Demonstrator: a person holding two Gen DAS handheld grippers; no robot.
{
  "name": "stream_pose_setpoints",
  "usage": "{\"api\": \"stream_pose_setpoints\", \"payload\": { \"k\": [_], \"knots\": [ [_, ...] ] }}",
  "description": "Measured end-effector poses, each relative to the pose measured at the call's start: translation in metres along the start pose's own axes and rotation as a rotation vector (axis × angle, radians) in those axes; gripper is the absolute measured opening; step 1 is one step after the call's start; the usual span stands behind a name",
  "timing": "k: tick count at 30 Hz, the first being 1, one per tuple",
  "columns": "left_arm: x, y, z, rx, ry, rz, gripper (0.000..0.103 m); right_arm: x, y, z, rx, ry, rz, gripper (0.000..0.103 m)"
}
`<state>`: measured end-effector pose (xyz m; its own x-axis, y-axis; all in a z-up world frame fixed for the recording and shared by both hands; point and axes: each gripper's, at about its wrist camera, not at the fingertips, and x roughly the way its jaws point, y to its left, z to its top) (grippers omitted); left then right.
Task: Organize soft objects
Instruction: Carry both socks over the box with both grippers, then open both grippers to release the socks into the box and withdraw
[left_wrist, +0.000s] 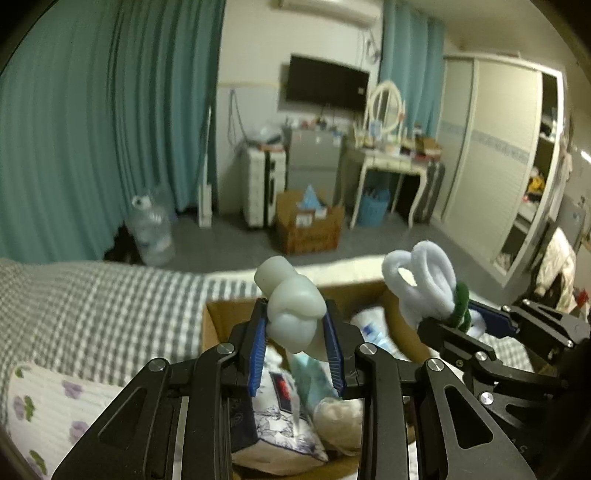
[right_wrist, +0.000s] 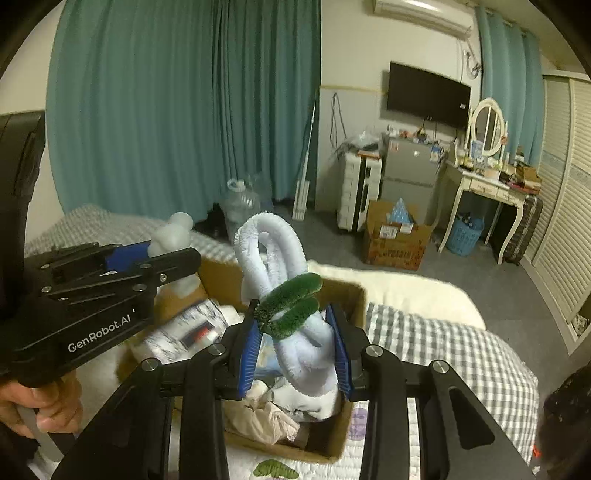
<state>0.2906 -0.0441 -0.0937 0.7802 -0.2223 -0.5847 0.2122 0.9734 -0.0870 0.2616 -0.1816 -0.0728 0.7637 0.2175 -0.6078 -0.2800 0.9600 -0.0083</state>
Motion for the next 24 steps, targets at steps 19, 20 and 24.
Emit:
{"api": "stream_pose_setpoints", "payload": {
  "k": [19, 20, 24],
  "knots": [
    [0.073, -0.010, -0.031, -0.003, 0.289, -0.002, 0.033, 0.101, -0.004, -0.048, -0.032, 0.274, -0.047, 0.037],
    [0.073, -0.009, -0.030, -0.006, 0.290, -0.002, 0.033, 0.101, -0.005, -0.048, -0.027, 0.271, -0.046, 0.037],
    [0.068, -0.009, -0.027, -0.034, 0.276, -0.033, 0.035, 0.094, -0.010, -0.048, -0.008, 0.246, -0.039, 0.043]
  ]
}}
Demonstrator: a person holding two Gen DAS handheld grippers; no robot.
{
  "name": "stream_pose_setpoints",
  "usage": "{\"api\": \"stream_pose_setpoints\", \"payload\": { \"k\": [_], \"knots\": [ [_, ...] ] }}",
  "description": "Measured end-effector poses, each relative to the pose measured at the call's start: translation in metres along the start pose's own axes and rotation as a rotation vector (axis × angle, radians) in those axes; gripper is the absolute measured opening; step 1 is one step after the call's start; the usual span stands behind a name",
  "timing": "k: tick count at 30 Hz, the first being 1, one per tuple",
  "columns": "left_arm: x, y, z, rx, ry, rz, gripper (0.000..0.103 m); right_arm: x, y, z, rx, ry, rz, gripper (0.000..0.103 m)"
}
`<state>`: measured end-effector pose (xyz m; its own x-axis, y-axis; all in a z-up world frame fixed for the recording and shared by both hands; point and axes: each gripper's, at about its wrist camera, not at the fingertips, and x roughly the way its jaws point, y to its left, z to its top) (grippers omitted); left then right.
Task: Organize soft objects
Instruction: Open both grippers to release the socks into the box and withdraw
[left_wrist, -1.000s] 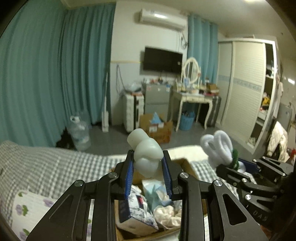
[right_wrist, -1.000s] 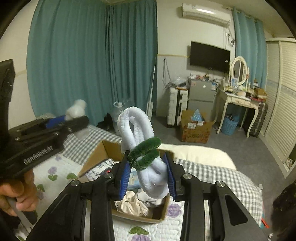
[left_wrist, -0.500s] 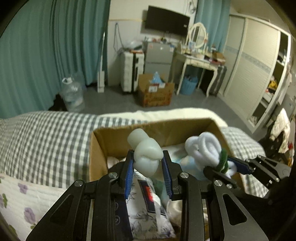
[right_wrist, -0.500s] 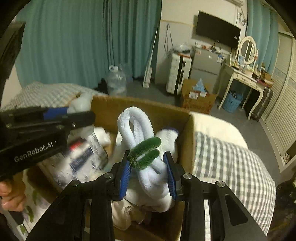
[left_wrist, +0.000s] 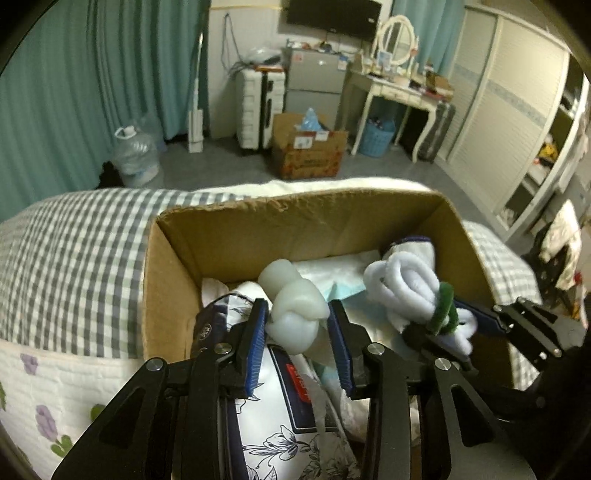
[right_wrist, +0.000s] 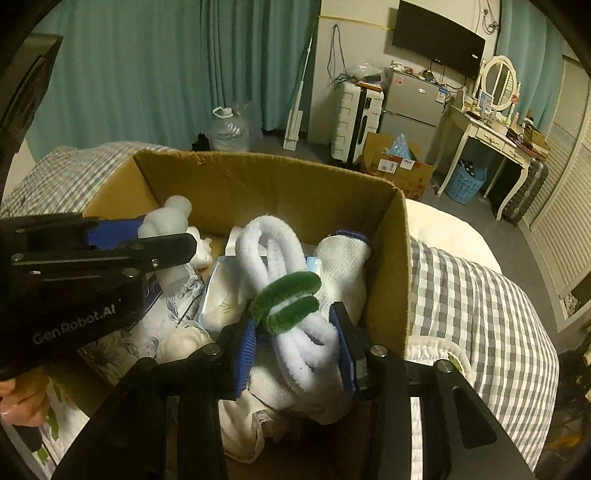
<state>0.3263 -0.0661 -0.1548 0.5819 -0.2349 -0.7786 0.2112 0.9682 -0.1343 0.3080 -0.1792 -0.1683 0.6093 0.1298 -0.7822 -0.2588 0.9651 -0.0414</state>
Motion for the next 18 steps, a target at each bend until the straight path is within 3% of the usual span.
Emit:
{"api": "stream_pose_setpoints", "payload": {
  "k": [5, 7, 9, 11, 12, 14, 18],
  "knots": [
    [-0.023, 0.001, 0.004, 0.018, -0.065, 0.031, 0.038, -0.018, 0.004, 0.003, -0.020, -0.045, 0.002, 0.051],
    [-0.039, 0.000, 0.005, 0.023, -0.110, 0.052, 0.055, -0.028, 0.005, 0.004, -0.024, -0.067, -0.009, 0.053],
    [-0.058, 0.000, 0.007, 0.014, -0.169, 0.063, 0.063, -0.040, 0.005, 0.004, -0.025, -0.086, -0.010, 0.053],
    [-0.075, 0.000, 0.008, 0.017, -0.211, 0.069, 0.067, -0.054, 0.003, 0.006, -0.019, -0.113, -0.014, 0.056],
    [-0.086, -0.001, 0.009, 0.020, -0.237, 0.077, 0.069, -0.064, 0.001, 0.006, -0.012, -0.135, -0.018, 0.065],
    [-0.107, -0.004, 0.010, 0.030, -0.287, 0.095, 0.076, -0.084, 0.000, 0.007, -0.007, -0.181, -0.019, 0.072],
    [-0.141, -0.004, 0.011, 0.038, -0.346, 0.110, 0.079, -0.122, -0.002, 0.007, 0.015, -0.249, -0.017, 0.072]
  ]
}}
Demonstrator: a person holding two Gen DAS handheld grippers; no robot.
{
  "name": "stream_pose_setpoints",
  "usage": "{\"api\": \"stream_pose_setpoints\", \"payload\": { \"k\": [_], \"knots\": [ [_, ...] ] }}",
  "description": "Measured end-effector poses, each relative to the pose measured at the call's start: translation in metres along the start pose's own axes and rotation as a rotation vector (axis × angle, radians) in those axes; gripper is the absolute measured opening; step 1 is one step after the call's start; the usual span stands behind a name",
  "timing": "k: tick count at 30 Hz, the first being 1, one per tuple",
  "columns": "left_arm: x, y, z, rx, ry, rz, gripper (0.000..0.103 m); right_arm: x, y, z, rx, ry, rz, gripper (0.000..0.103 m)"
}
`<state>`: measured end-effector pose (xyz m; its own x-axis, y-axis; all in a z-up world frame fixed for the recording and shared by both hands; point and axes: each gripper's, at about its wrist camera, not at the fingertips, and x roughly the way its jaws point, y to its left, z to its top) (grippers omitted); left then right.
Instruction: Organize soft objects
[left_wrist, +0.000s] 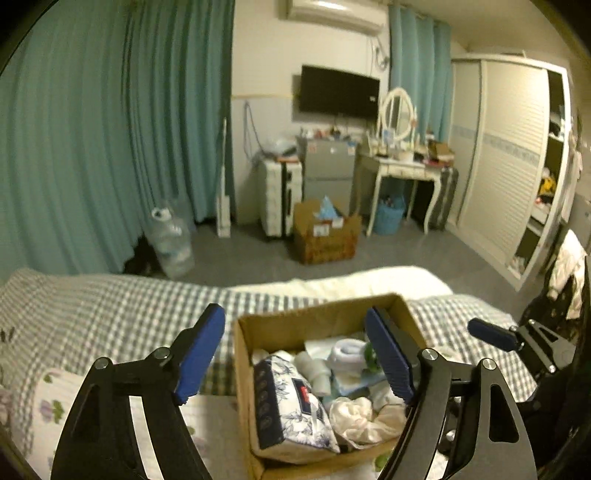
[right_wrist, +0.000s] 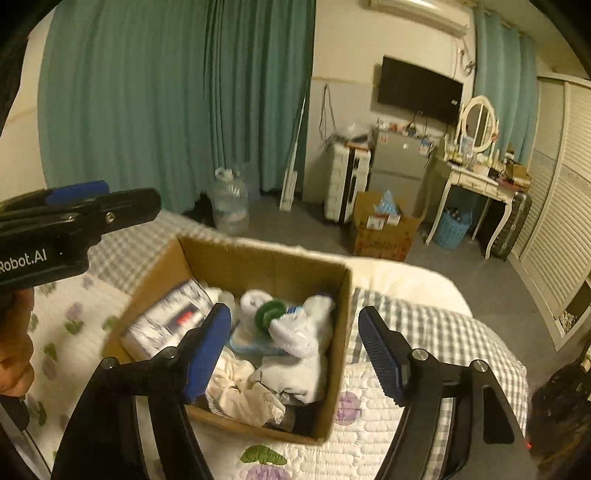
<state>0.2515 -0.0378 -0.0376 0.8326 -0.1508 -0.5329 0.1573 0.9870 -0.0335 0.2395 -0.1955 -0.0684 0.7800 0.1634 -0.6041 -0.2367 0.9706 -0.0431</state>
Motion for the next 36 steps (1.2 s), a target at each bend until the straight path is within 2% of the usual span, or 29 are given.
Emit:
{"api": "stream_pose_setpoints", "payload": {
  "k": [3, 4, 7, 12, 15, 21, 27, 31, 36],
  "knots": [
    [-0.030, 0.002, 0.004, -0.010, -0.042, 0.004, 0.082, -0.035, 0.000, 0.005, 0.012, -0.069, -0.012, 0.074],
    [-0.036, 0.006, 0.005, -0.014, -0.051, 0.004, 0.090, -0.044, -0.002, 0.007, 0.017, -0.088, -0.023, 0.075],
    [-0.070, 0.011, 0.003, -0.037, -0.115, 0.011, 0.100, -0.079, -0.006, 0.010, 0.041, -0.149, -0.039, 0.077],
    [-0.118, 0.022, -0.007, -0.076, -0.188, 0.024, 0.102, -0.133, -0.001, 0.001, 0.064, -0.206, -0.027, 0.092],
    [-0.140, 0.026, -0.011, -0.089, -0.222, 0.023, 0.102, -0.156, 0.003, -0.010, 0.064, -0.216, -0.014, 0.093],
    [-0.179, 0.033, -0.029, -0.100, -0.284, 0.026, 0.102, -0.196, 0.018, -0.020, 0.037, -0.254, -0.041, 0.094],
    [-0.184, 0.036, -0.051, -0.085, -0.318, 0.056, 0.102, -0.207, 0.036, -0.030, 0.004, -0.271, -0.054, 0.097],
    [-0.168, 0.043, -0.070, -0.080, -0.288, 0.075, 0.102, -0.187, 0.046, -0.042, 0.016, -0.241, -0.027, 0.097],
    [-0.145, 0.054, -0.101, -0.078, -0.251, 0.107, 0.102, -0.157, 0.058, -0.062, 0.004, -0.206, -0.047, 0.097]
  ]
}}
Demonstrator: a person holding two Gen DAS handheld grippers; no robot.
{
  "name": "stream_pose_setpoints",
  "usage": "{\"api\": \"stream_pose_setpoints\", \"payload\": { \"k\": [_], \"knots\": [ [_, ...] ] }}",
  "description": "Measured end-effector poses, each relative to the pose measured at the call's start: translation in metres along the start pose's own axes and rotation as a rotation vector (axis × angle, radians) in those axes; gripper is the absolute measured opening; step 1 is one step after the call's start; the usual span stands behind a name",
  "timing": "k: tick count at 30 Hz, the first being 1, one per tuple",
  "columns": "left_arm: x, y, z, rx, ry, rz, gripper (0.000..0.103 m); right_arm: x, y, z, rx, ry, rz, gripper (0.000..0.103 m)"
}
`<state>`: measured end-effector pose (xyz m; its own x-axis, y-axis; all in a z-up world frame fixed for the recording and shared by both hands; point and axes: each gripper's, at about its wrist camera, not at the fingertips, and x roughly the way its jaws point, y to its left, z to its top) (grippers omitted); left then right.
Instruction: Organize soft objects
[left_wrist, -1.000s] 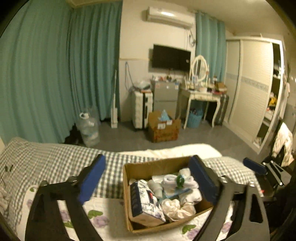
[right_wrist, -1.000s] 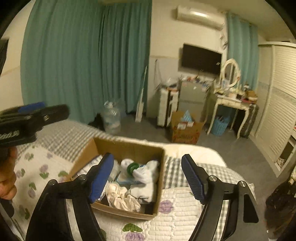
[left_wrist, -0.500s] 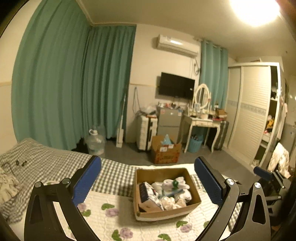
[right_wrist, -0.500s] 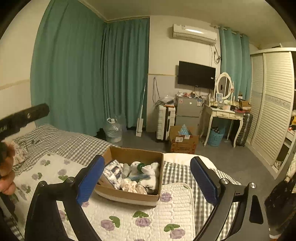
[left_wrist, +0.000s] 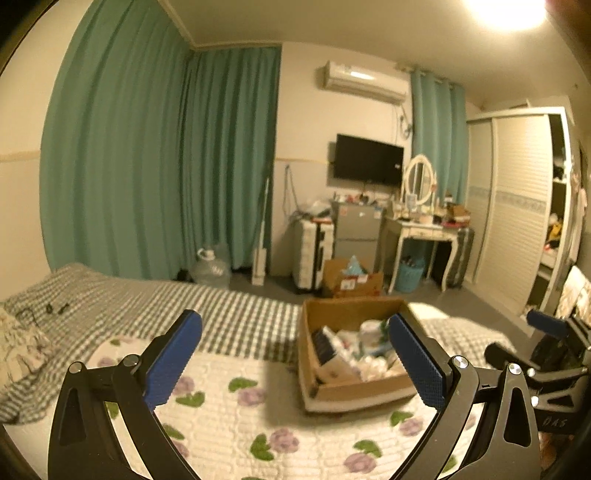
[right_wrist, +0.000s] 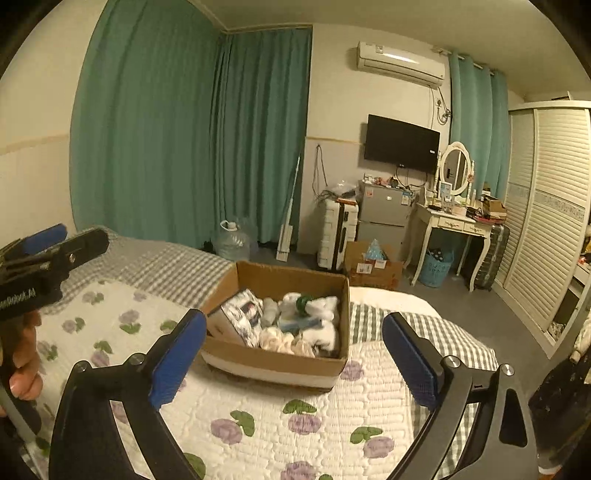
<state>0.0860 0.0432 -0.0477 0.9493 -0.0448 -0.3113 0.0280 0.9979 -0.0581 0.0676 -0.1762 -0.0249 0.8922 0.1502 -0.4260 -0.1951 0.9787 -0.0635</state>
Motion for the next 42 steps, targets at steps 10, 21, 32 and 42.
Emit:
{"api": "stream_pose_setpoints", "payload": {
  "k": [10, 21, 32, 42],
  "knots": [
    [0.024, -0.002, -0.032, 0.070, 0.073, 0.015, 0.102, 0.030, -0.010, -0.028, 0.037, 0.043, -0.046, 0.097],
    [0.023, -0.003, -0.034, 0.083, 0.075, 0.022, 0.102, 0.033, -0.013, -0.033, 0.047, 0.069, -0.049, 0.097],
    [0.024, -0.009, -0.041, 0.105, 0.090, 0.014, 0.102, 0.030, -0.014, -0.034, 0.038, 0.068, -0.067, 0.097],
    [0.026, -0.009, -0.043, 0.097, 0.099, 0.016, 0.102, 0.031, -0.011, -0.033, 0.033, 0.068, -0.068, 0.097]
  ]
}}
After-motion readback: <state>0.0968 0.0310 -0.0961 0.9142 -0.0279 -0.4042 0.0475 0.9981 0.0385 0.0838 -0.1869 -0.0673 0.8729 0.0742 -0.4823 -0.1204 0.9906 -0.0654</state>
